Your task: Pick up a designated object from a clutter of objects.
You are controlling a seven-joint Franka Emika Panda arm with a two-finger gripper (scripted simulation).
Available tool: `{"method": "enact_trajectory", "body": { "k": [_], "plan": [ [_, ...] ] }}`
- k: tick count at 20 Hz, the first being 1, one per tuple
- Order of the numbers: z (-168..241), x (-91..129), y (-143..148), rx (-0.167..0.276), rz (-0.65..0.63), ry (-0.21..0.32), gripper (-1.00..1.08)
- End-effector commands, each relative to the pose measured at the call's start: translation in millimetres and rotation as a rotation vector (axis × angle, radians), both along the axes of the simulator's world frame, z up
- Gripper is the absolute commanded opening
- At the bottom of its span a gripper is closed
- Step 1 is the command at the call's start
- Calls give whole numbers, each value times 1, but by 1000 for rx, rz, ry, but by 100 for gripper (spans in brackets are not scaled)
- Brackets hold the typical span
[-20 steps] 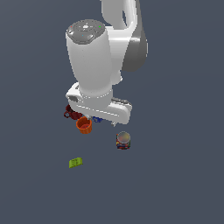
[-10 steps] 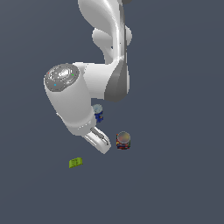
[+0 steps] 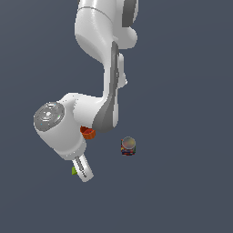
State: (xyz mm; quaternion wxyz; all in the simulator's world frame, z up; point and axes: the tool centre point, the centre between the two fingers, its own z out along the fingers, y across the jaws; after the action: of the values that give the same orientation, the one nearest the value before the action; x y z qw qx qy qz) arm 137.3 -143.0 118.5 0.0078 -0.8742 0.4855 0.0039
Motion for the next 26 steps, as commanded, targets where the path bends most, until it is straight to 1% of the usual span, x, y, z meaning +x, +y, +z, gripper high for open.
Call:
{"method": "enact_trajectory", "body": {
  "k": [1,6,11,19,26],
  "plan": [
    [-16,5,-11,-4,-71,0,100],
    [-39,9,-27,-12,-170,2,100],
    [-53,11,-36,-16,-226,3,100],
    [-59,11,-38,-17,-235,4,100],
    [-92,10,-38,-17,-239,3,100]
  ]
}}
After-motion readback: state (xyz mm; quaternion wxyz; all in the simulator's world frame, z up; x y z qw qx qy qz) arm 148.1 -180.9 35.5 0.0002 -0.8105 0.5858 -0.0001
